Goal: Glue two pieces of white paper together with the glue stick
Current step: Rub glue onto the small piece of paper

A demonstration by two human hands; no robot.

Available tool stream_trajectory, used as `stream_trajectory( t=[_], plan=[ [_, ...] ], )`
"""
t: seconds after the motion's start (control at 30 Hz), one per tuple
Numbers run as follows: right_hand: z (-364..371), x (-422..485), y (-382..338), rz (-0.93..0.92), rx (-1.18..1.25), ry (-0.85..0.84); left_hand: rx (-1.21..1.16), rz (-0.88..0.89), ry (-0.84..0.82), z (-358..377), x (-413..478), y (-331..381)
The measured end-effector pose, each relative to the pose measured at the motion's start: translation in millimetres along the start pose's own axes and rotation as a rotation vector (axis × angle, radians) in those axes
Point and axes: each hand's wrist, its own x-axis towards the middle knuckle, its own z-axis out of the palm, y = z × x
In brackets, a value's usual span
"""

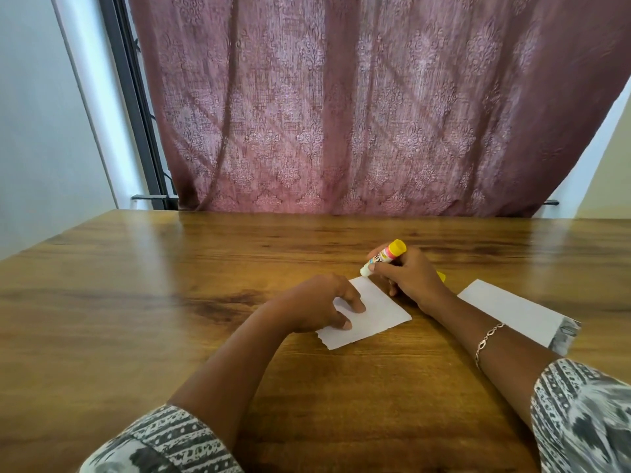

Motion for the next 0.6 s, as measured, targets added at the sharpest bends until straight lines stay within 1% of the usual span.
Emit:
stream_trajectory(
  t=[0.37,0.6],
  plan=[
    [1.7,1.5,0.1,0.017,-0.044,-0.013,0.007,-0.002,0.000,0.0,-0.8,1.9],
    [0.5,0.7,0.9,-0.061,-0.050,-0.039,-0.016,-0.001,0.007,-0.1,-1.8,2.0]
  ],
)
